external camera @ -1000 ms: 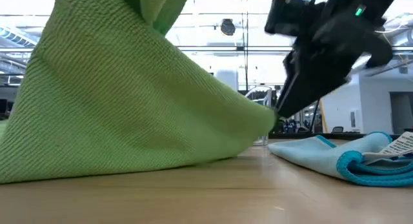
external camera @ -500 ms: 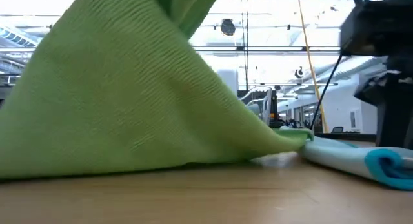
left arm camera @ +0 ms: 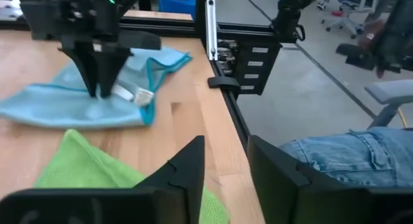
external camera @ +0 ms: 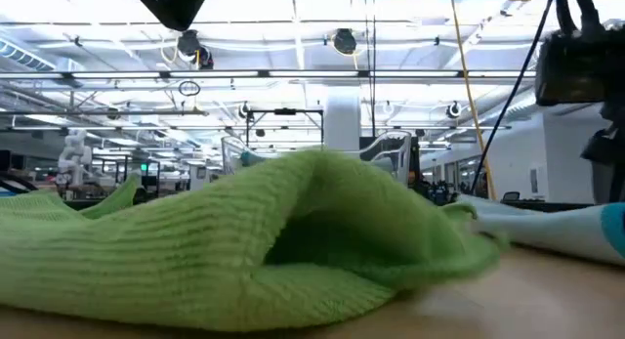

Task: Fold microfiber towels
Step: Fold the green microfiber cloth

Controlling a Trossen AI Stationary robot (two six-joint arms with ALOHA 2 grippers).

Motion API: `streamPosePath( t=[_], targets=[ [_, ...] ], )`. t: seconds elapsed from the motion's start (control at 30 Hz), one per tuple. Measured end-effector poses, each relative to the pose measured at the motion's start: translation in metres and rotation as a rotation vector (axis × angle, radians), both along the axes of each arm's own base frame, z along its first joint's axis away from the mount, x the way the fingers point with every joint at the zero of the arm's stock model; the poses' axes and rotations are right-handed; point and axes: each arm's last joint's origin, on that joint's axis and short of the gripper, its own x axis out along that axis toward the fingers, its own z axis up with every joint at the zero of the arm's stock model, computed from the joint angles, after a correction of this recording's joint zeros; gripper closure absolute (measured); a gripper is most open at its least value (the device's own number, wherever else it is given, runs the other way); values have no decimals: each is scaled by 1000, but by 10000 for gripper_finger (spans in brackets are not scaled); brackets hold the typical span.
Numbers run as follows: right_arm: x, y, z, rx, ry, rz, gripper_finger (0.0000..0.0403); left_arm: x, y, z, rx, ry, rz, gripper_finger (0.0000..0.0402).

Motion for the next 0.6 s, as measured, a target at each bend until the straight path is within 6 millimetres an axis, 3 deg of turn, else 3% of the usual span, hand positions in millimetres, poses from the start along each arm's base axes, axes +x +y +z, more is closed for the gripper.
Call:
streamPosePath(
  t=[0.13,0.27,0.4,0.6],
  targets=[
    [-12,-12,13,-51,31,-54,336,-1,1,-4,32,32,8,260],
    [-14,-15,31,-68,-90,-43,341,-5,10,-13,127,123,132,257],
    [-1,-6,49,-44,-326,-1,342,-10,28,-30,186,287,298,257],
    [15,5,53,-38,-476,91,342,-21,44,-44,202,472,419,256]
  ],
)
